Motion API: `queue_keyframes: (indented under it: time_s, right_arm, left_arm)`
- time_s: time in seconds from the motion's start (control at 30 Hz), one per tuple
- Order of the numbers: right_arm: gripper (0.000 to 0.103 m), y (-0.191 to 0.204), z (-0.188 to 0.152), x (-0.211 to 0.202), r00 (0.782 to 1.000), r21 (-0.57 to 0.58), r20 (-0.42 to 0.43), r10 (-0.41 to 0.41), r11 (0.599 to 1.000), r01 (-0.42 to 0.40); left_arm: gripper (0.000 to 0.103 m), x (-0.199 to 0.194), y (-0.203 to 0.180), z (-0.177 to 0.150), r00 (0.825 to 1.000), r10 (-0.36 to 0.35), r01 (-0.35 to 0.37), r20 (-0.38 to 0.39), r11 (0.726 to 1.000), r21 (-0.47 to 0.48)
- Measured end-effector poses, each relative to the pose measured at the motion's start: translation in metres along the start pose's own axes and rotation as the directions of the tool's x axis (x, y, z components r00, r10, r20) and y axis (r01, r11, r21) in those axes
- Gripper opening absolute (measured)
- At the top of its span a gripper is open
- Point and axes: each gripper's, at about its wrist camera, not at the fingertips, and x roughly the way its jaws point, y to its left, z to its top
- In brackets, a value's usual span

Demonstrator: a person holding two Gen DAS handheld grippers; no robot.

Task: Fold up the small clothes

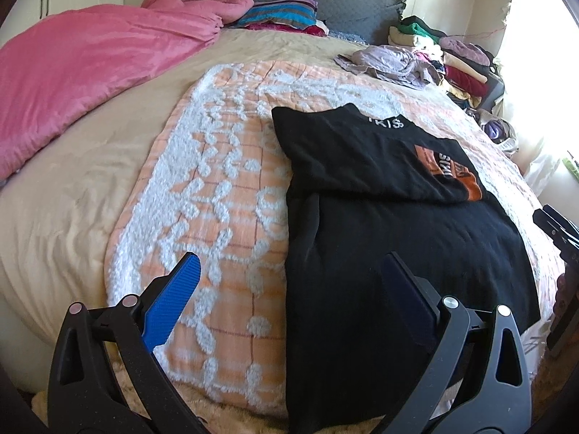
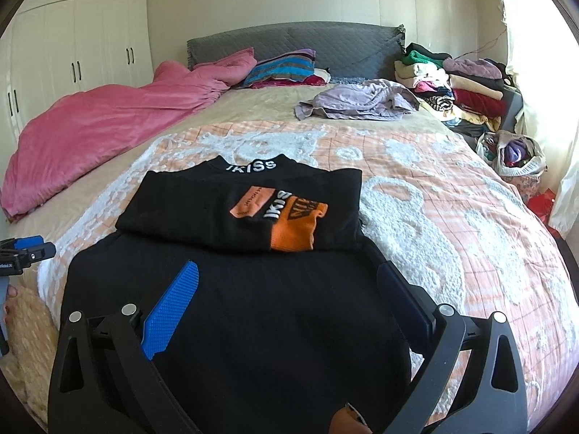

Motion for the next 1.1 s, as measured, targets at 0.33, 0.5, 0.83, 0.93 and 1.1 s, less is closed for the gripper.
queue_keyframes:
  time_s: [0.33, 0.5, 0.83, 0.93, 1.1]
  right_arm:
    - [0.098, -0.009, -0.016, -0.007, 1.000, 0.013, -0.017, -0.012, 1.000, 0.012]
    - [0.098, -0.016, -0.022, -0.011, 1.000, 0.021, -0.023, -0.021, 1.000, 0.021]
    - [0.098, -0.026, -0.031, -0.014, 0.999, 0.044, -0.033, -0.031, 0.999, 0.032]
    - [0.098, -0.027, -0.033, -0.015, 0.999, 0.042, -0.033, -0.033, 0.999, 0.034]
    - [0.098, -0.031, -0.037, -0.019, 0.998, 0.035, -0.044, -0.039, 0.999, 0.041]
  left_arm:
    - [0.093, 0.001, 0.006, -0.030, 0.998, -0.034, 0.033, -0.062, 0.999, -0.006]
    - [0.089, 0.002, 0.010, -0.044, 0.993, -0.072, 0.069, -0.089, 0.997, -0.033]
    - [0.046, 0.006, 0.018, -0.065, 0.975, -0.168, 0.156, -0.146, 0.984, -0.088]
    - [0.036, 0.011, 0.018, -0.072, 0.968, -0.185, 0.170, -0.171, 0.980, -0.101]
    - [0.026, 0.018, 0.016, -0.081, 0.952, -0.221, 0.201, -0.210, 0.973, -0.112]
